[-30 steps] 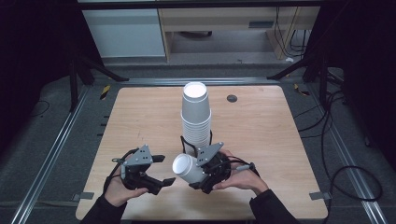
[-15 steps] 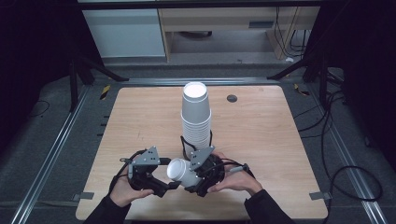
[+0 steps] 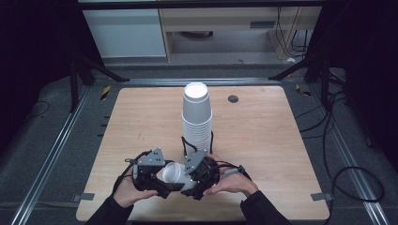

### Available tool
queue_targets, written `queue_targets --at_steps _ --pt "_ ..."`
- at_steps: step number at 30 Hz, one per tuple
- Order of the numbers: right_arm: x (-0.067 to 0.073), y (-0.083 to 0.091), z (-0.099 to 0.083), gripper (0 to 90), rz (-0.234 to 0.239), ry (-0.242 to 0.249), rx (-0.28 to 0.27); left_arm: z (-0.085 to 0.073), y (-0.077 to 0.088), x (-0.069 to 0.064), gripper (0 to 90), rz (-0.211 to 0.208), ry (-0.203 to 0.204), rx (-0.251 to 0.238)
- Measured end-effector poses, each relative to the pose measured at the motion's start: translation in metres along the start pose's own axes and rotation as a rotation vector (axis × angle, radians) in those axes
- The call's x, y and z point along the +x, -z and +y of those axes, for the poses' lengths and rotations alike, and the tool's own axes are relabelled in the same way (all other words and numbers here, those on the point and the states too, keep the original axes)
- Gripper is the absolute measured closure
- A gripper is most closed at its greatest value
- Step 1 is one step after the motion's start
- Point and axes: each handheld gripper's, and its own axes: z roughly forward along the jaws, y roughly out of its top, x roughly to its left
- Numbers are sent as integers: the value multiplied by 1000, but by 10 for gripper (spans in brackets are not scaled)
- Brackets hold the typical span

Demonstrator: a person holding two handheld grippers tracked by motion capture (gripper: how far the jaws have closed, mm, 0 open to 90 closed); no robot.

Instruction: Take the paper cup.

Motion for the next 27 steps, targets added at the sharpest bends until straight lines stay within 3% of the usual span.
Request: queue_targets --at_steps 27 --pt "0 -2 3 116 3 4 1 2 0 -2 197 -14 13 12"
